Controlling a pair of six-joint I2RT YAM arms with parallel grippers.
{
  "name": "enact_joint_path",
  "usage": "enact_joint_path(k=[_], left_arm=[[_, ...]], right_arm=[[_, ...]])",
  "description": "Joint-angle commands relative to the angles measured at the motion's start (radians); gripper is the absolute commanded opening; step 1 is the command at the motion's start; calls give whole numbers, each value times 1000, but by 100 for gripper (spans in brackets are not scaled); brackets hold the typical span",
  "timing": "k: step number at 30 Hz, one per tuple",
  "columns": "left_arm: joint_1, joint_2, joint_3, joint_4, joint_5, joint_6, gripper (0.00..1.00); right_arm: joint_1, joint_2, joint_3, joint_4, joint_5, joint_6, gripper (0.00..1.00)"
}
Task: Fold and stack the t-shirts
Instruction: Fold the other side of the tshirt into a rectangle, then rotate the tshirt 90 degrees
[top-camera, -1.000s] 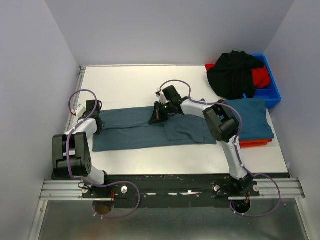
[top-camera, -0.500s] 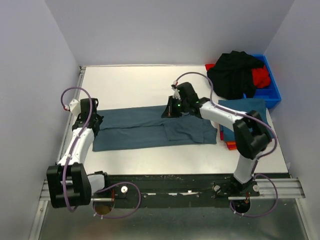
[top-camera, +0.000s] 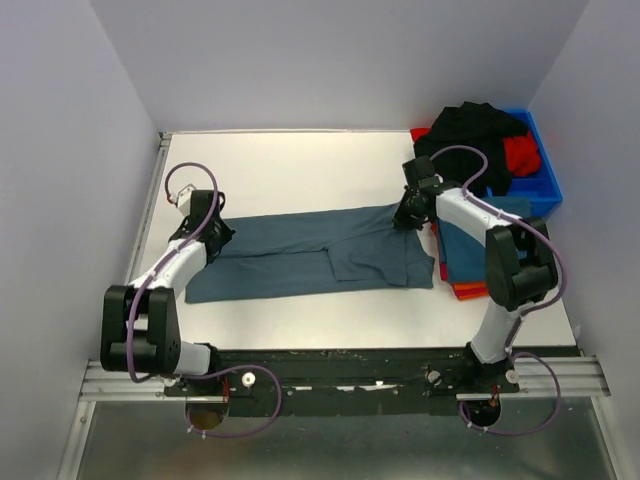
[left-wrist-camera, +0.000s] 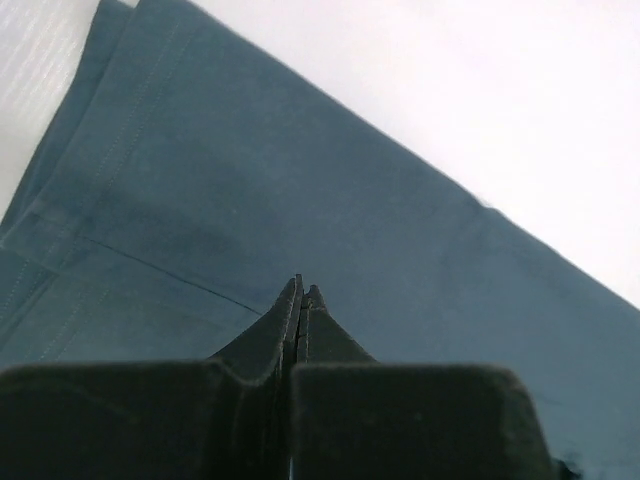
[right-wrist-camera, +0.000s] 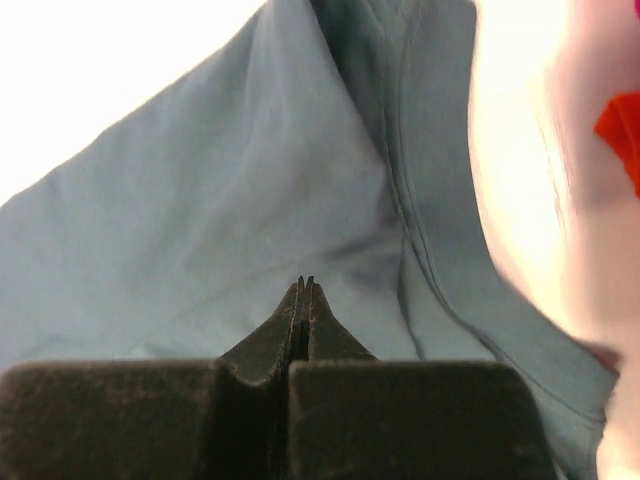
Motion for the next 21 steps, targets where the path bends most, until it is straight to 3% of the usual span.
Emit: enact_joint_path(k=[1, 10, 21], left_arm=[[13, 135, 93, -87, -110, 2, 0], [36, 338, 171, -165, -70, -26, 0], [-88, 275, 17, -168, 51, -84, 0]], right_arm=[[6, 115, 136, -132, 97, 17, 1], [6, 243, 271, -261, 151, 66, 1], [6, 450, 553, -394, 143, 32, 1]])
